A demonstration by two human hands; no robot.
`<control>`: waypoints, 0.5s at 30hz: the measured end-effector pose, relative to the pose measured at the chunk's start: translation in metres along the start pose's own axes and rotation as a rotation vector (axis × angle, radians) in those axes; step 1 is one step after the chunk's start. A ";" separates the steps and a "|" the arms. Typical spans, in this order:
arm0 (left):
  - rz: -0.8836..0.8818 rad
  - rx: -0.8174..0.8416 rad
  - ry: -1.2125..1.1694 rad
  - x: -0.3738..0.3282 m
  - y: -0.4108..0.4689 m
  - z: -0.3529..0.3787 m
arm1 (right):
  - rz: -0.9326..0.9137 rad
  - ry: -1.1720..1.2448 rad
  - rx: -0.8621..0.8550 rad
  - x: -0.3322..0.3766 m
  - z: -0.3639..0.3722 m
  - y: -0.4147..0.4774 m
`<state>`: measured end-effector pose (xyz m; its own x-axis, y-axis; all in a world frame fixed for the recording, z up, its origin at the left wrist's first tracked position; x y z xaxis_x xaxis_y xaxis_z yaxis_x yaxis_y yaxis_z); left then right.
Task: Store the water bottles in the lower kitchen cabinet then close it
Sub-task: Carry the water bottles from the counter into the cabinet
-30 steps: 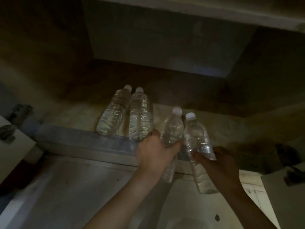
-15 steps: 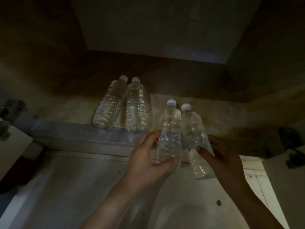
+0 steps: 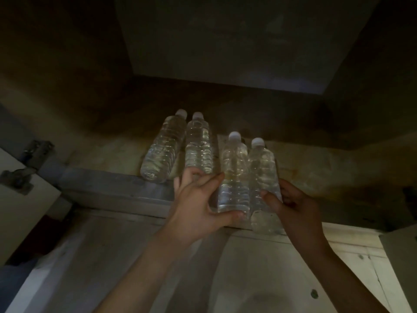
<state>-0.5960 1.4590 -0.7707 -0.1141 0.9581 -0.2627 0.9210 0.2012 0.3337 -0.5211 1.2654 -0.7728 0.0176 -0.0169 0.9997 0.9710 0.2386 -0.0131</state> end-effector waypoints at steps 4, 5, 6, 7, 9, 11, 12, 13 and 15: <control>0.082 0.020 0.066 0.015 0.012 0.000 | -0.005 0.035 0.042 0.000 0.010 0.007; 0.087 0.031 0.032 0.019 0.014 0.000 | -0.009 0.018 0.067 0.002 0.013 0.007; 0.083 0.044 -0.005 0.023 0.015 0.001 | -0.010 0.010 0.088 0.002 0.014 0.007; 0.073 0.051 -0.035 0.025 0.015 0.001 | -0.011 0.014 0.099 0.002 0.016 0.006; 0.054 0.022 -0.084 0.029 0.013 0.002 | -0.030 0.027 0.095 0.002 0.018 0.006; 0.033 -0.027 -0.112 0.030 0.011 0.003 | -0.046 0.042 0.093 0.002 0.021 0.007; 0.017 -0.043 -0.119 0.032 0.011 0.003 | -0.047 0.054 0.101 0.003 0.022 0.009; -0.001 -0.051 -0.125 0.033 0.011 0.004 | -0.046 0.063 0.109 0.002 0.024 0.011; -0.034 -0.053 -0.131 0.037 0.013 0.004 | -0.046 0.067 0.121 0.000 0.027 0.016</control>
<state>-0.5865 1.4963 -0.7792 -0.0918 0.9165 -0.3893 0.8960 0.2466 0.3692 -0.5122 1.2952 -0.7725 -0.0060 -0.0943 0.9955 0.9354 0.3514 0.0389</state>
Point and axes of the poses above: each hand's wrist, its own y-axis towards the middle knuckle, its own z-axis out of the palm, x = y × z, the point moved 3 cm from there along y, towards the middle knuckle, and after that the axes turned 15 degrees about y, right-handed, at the moved point
